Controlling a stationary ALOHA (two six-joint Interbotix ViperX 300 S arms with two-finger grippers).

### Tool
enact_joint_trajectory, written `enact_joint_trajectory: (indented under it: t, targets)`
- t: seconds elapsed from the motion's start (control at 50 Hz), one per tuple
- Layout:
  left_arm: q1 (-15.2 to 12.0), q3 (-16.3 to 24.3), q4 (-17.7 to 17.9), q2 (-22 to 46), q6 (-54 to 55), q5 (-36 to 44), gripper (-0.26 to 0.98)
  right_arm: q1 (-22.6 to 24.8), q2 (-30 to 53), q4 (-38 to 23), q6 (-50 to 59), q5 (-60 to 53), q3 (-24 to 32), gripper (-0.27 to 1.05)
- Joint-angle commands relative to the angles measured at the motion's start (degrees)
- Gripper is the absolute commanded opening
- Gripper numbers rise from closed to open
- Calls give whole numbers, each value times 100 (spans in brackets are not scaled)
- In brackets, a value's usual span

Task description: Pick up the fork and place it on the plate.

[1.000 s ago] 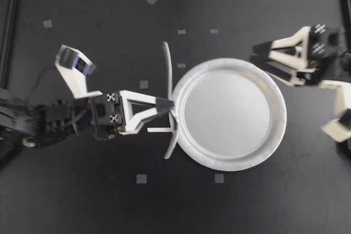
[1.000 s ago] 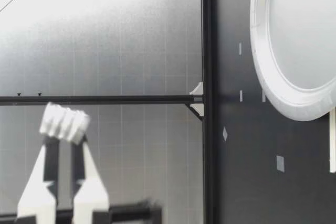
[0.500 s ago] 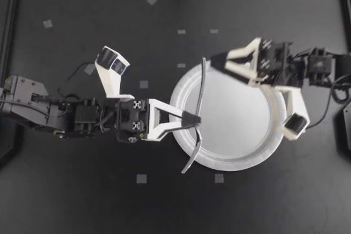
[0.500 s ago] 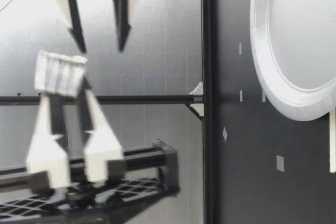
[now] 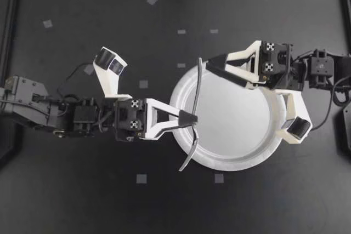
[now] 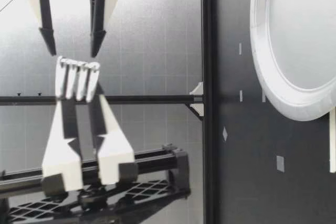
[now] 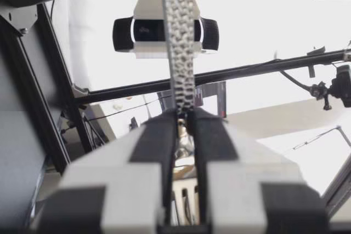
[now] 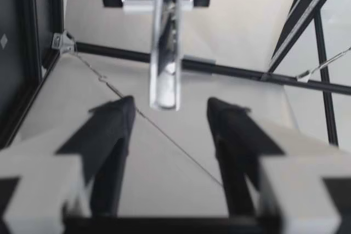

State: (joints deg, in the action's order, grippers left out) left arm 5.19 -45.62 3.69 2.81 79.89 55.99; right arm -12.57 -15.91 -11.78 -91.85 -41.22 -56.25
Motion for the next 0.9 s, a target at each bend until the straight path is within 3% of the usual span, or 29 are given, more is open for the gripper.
enact_joint_trajectory:
  t: [0.0,0.34,0.46,0.68,0.88]
  targets:
    - [-26,149,-9,-9,-9,114,1,141,123,18,18,-132,202,56]
    - [-18,149,-18,9,-9,132,1,141,448,26,9,-211,369,51]
    - [-18,158,-26,9,-9,123,1,141,501,97,18,-149,404,36]
    - [-18,132,-70,9,-114,97,1,141,536,396,9,53,413,-5]
    - [-18,246,-554,-53,-729,-167,7,141,536,396,18,53,404,-10]
